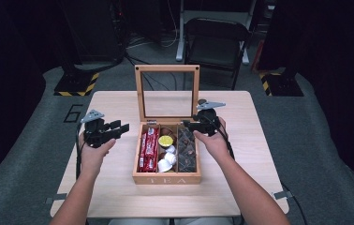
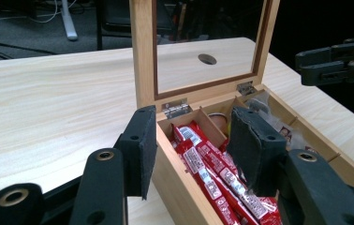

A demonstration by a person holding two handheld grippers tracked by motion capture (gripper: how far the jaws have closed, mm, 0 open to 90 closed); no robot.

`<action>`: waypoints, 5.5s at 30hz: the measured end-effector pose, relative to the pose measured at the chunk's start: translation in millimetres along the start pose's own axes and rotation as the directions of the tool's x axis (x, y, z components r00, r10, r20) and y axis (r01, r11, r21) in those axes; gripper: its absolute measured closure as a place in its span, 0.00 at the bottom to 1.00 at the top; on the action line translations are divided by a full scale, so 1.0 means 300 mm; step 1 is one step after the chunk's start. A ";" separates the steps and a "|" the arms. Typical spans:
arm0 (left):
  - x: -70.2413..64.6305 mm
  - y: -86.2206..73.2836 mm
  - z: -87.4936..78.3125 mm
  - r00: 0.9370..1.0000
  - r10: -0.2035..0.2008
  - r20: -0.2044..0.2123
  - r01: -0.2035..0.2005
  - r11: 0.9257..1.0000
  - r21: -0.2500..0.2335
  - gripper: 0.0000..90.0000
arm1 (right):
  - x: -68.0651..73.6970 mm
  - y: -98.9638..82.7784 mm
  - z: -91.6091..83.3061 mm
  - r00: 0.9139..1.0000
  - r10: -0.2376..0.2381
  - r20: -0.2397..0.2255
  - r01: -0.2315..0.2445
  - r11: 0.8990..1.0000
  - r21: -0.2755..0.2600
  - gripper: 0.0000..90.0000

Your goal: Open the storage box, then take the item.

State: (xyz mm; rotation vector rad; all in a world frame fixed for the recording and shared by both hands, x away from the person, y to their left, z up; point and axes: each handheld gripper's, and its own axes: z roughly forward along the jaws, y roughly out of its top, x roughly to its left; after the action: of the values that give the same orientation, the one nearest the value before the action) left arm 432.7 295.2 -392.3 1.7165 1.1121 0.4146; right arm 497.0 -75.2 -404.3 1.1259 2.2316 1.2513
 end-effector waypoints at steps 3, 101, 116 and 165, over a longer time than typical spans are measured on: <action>0.009 -0.013 0.005 1.000 0.001 -0.007 0.000 1.000 0.010 0.55 | 0.028 -0.016 -0.004 1.000 -0.011 -0.024 0.011 1.000 -0.002 0.53; 0.008 -0.037 0.009 1.000 -0.009 -0.013 0.010 0.999 0.047 0.45 | 0.220 -0.091 0.235 0.978 -0.071 -0.196 0.112 0.972 0.205 0.36; 0.007 -0.037 0.010 1.000 -0.007 -0.013 0.008 0.999 0.050 0.45 | 0.223 -0.088 0.226 0.976 -0.103 -0.194 0.142 0.969 0.202 0.33; 0.016 -0.038 0.005 1.000 -0.020 -0.015 0.020 0.999 0.049 0.45 | 0.244 -0.068 0.166 0.973 -0.161 -0.163 0.188 0.969 0.163 0.41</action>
State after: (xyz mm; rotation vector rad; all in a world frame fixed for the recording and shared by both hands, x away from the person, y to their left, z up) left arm 430.8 299.1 -403.9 1.7466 1.1581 0.3907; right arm 472.5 3.2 -442.8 0.8954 2.5339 1.1154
